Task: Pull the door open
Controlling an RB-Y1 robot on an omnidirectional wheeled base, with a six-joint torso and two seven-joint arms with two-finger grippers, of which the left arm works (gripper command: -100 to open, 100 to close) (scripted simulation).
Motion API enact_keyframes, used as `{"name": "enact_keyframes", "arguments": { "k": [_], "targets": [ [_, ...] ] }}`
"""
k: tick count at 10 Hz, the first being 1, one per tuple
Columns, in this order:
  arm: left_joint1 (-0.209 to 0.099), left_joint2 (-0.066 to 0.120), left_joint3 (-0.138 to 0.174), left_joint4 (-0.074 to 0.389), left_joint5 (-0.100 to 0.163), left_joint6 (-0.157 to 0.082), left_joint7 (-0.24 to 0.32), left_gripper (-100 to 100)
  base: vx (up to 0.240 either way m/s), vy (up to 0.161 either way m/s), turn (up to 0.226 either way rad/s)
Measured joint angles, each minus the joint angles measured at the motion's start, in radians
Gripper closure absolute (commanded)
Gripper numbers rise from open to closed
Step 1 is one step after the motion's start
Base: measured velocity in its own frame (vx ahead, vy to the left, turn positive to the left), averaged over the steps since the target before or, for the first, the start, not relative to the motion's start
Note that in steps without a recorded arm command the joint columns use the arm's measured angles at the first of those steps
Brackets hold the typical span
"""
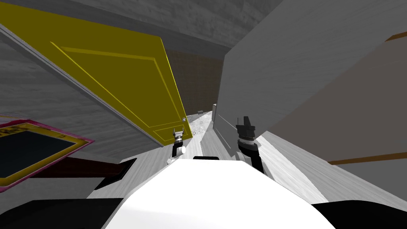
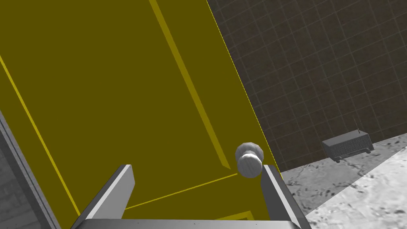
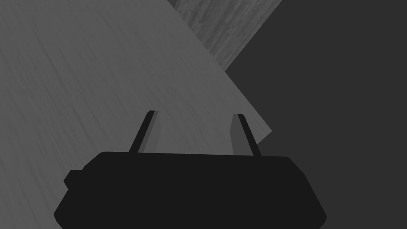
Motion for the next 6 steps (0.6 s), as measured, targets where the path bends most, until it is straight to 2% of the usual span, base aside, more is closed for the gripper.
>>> {"name": "enact_keyframes", "arguments": {
  "k": [6],
  "targets": [
    [-0.048, -0.003, 0.006, 0.150, 0.053, -0.029, 0.108, -100, 0.070, 0.070, -0.101]
  ]
}}
